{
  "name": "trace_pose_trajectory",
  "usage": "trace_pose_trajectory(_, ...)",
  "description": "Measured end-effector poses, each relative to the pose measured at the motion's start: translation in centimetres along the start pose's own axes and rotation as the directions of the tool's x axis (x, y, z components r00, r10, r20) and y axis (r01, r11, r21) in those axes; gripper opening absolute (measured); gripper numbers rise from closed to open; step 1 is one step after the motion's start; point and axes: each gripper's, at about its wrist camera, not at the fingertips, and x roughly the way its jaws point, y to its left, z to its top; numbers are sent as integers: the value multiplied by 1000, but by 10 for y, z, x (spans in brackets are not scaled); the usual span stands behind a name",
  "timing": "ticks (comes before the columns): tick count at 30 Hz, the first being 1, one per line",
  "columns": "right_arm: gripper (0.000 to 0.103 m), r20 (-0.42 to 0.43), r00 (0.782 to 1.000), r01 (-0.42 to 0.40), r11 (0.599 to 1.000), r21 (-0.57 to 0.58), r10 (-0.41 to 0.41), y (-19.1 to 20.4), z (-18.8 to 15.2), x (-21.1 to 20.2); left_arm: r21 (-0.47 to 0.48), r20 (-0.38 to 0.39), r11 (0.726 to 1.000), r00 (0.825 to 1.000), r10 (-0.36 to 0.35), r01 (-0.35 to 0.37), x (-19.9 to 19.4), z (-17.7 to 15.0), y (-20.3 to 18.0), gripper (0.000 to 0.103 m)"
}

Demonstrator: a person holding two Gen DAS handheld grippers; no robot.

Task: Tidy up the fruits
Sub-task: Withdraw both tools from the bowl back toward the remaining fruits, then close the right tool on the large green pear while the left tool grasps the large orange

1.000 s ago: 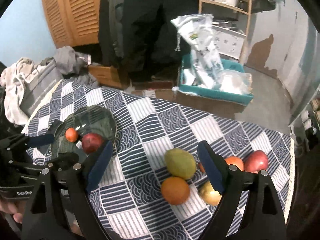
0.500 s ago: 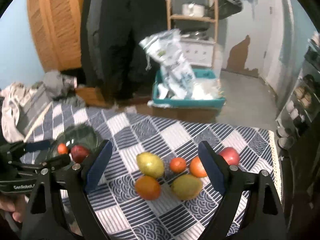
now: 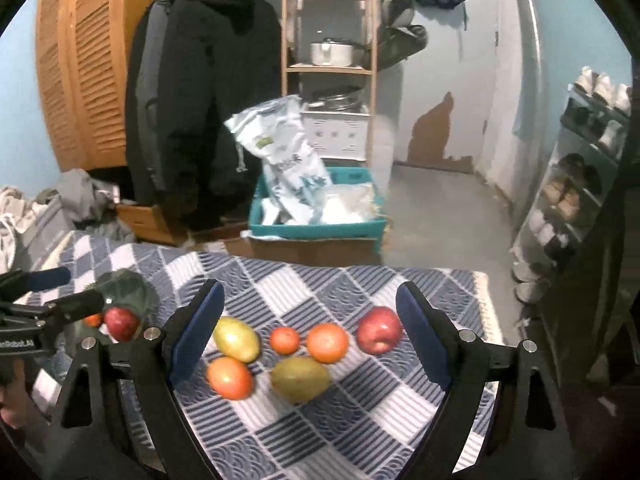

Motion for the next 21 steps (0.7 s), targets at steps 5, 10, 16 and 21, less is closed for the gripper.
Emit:
trace_pose_trajectory(5, 87, -37, 999, 22, 1000, 18, -21, -17, -11, 6, 25, -50, 1000, 999, -1, 2, 24, -6, -16, 87)
trace_pose_trajectory(10, 87, -83, 996, 26, 998, 52, -21, -32, -23, 18, 15, -108, 1000, 994, -18, 19, 50, -14, -25, 87)
trace_pose_trajectory(16, 87, -151, 988, 45, 995, 87, -31, -47, -41, 36, 21, -165, 1000, 986, -9, 13, 80, -24, -32, 87)
trace_pose_trajectory(21, 87, -227, 974, 50, 992, 117, -23, -56, -58, 58, 39, -226, 999, 974, 13, -4, 110, -36, -36, 87)
